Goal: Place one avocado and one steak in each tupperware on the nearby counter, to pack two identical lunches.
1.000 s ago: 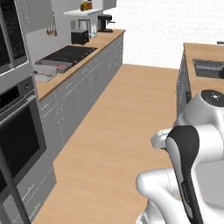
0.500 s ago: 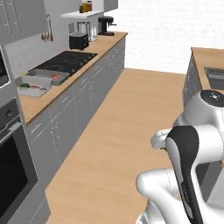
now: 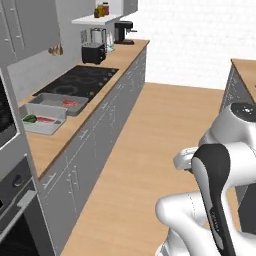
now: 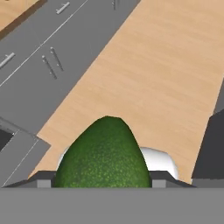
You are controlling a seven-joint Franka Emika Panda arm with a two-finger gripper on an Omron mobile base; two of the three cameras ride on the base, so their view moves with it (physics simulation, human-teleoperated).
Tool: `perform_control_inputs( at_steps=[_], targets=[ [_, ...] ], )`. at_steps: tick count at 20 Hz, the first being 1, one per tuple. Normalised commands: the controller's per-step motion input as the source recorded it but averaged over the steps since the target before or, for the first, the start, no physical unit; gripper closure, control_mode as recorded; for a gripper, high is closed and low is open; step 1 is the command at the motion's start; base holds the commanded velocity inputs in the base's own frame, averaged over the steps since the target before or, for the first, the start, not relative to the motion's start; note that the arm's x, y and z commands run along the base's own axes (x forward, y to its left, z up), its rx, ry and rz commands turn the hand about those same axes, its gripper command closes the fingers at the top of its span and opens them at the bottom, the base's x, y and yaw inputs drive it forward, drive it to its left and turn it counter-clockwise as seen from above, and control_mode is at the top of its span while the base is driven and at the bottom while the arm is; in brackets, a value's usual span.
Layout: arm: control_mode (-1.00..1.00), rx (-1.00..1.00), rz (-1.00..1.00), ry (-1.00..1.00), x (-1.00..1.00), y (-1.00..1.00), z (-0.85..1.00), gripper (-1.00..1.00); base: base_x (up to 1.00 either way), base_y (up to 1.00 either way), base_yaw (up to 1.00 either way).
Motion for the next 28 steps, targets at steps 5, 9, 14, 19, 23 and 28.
perform_control_inputs(
  at_steps=[5, 9, 14, 19, 23, 28],
  targets=[
    [1.00, 0.00, 0.00, 0.00, 0.00, 0.00, 0.00, 1.00, 1.00, 0.28, -0.03],
    [1.00, 0.00, 0.00, 0.00, 0.00, 0.00, 0.00, 1.00, 0.93, -0.07, 0.23],
    [1.00, 0.00, 0.00, 0.00, 0.00, 0.00, 0.00, 1.00, 1.00, -0.02, 0.45],
    [1.00, 0.00, 0.00, 0.00, 0.00, 0.00, 0.00, 1.00, 0.90, -0.04, 0.58],
    [1.00, 0.00, 0.00, 0.00, 0.00, 0.00, 0.00, 1.00, 0.45, -0.33, 0.66],
    [1.00, 0.00, 0.00, 0.00, 0.00, 0.00, 0.00, 1.00, 0.34, -0.42, 0.75]
  ],
)
